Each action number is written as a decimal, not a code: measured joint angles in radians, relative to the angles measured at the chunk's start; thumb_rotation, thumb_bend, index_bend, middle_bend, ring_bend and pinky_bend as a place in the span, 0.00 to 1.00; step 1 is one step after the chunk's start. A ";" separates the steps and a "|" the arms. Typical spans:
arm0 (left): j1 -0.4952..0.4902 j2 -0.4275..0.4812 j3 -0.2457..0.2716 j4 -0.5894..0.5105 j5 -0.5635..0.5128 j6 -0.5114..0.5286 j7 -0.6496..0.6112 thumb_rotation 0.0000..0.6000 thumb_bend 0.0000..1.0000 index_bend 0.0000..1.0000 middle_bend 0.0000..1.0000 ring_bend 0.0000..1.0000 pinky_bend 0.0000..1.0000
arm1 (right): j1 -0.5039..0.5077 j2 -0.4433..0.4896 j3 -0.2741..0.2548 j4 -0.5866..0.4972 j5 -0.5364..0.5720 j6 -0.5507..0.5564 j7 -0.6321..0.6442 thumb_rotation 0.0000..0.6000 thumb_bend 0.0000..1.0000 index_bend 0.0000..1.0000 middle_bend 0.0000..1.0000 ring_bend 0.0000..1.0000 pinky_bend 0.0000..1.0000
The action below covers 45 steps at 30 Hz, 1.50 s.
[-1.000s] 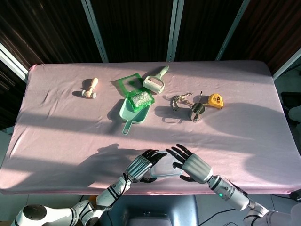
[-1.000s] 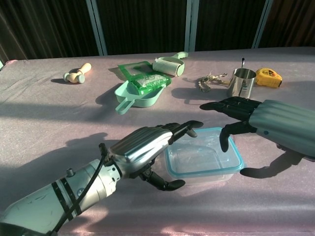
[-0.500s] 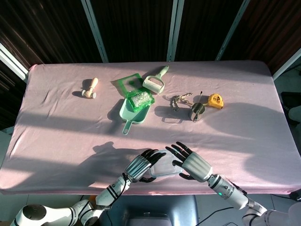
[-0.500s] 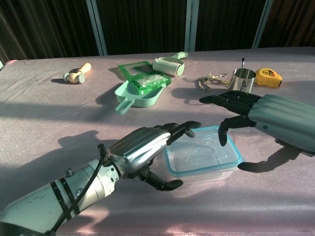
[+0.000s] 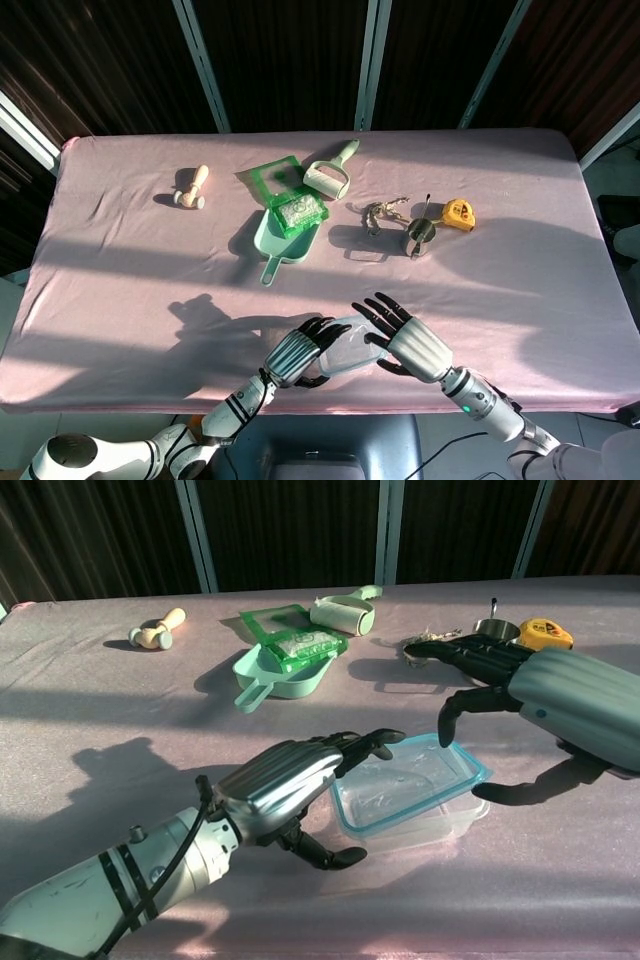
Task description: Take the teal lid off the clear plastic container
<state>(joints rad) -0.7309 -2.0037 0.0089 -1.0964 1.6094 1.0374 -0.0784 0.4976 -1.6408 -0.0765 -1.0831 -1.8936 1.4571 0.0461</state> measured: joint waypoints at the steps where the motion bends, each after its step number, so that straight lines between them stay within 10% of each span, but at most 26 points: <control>1: 0.000 0.000 0.000 0.001 0.000 0.000 -0.001 1.00 0.28 0.00 0.48 0.46 0.42 | 0.001 -0.003 -0.001 0.004 0.000 -0.003 0.000 1.00 0.38 0.56 0.07 0.00 0.00; 13: 0.003 0.004 0.003 0.000 0.010 0.014 -0.014 1.00 0.28 0.00 0.46 0.44 0.39 | 0.013 -0.041 -0.010 0.048 0.004 -0.015 0.017 1.00 0.43 0.63 0.09 0.00 0.00; 30: -0.002 0.004 0.004 0.028 0.041 0.060 -0.089 1.00 0.28 0.00 0.14 0.00 0.01 | 0.020 -0.068 -0.026 0.086 -0.005 -0.010 0.014 1.00 0.68 0.82 0.19 0.00 0.00; 45: 0.001 0.037 -0.042 0.034 0.077 0.208 -0.227 1.00 0.29 0.00 0.00 0.00 0.00 | 0.026 -0.052 -0.011 0.073 -0.018 0.056 -0.004 1.00 0.68 0.82 0.19 0.01 0.00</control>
<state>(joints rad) -0.7298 -1.9664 -0.0329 -1.0627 1.6868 1.2455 -0.3053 0.5233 -1.6929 -0.0871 -1.0105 -1.9115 1.5129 0.0416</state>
